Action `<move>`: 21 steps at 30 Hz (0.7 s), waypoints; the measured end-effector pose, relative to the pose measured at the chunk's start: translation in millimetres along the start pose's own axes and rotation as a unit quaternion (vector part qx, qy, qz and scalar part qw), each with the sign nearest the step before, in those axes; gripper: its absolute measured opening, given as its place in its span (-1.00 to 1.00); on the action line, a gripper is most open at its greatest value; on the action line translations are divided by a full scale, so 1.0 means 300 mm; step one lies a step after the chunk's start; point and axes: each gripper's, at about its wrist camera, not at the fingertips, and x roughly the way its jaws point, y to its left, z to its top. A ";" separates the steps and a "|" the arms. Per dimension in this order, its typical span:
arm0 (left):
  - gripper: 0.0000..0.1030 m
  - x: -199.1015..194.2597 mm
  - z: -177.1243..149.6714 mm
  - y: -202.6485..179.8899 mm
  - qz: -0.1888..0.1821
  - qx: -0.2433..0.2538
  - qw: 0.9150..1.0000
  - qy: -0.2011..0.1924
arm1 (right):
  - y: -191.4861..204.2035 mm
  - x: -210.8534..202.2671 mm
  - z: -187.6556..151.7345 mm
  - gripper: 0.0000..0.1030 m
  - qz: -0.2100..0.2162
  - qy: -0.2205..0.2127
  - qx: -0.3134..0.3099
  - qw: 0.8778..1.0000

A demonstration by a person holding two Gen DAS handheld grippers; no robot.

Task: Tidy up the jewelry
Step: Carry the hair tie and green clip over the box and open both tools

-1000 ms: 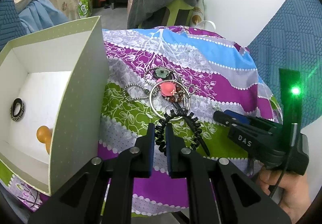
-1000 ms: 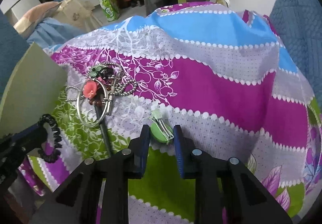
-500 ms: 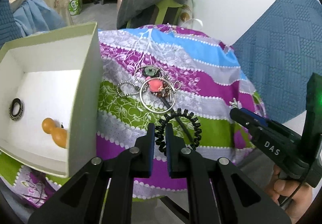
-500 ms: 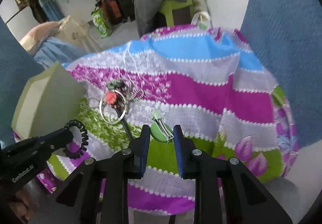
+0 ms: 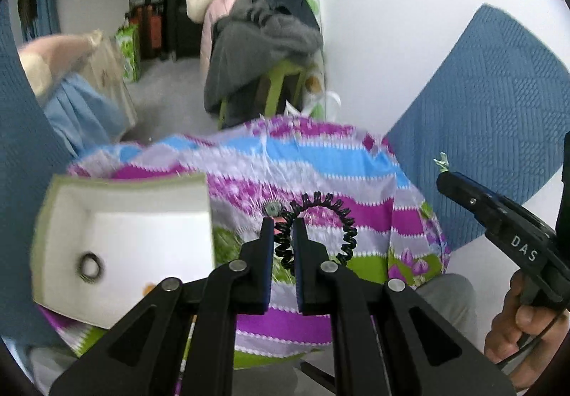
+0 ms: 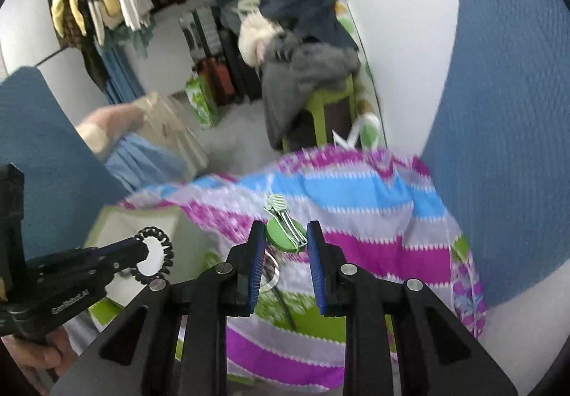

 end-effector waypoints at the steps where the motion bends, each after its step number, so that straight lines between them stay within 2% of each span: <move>1: -0.81 -0.020 0.015 0.008 0.000 0.002 1.000 -0.005 | 0.024 -0.017 0.019 -0.59 0.002 -0.008 -0.003 1.000; 6: -0.81 -0.125 0.078 0.071 0.009 0.009 1.000 -0.028 | 0.138 -0.072 0.086 -0.59 0.009 -0.038 -0.016 0.999; 12: -0.81 -0.215 0.105 0.180 0.018 0.008 0.999 -0.049 | 0.272 -0.094 0.124 -0.59 0.013 -0.062 -0.026 0.998; 17: -0.81 -0.270 0.096 0.296 0.034 0.007 0.998 -0.058 | 0.378 -0.047 0.097 -0.59 0.024 -0.054 -0.026 0.998; 21: -0.81 -0.261 0.053 0.388 0.045 -0.003 0.998 -0.053 | 0.470 0.015 0.056 -0.59 0.039 -0.032 -0.041 0.998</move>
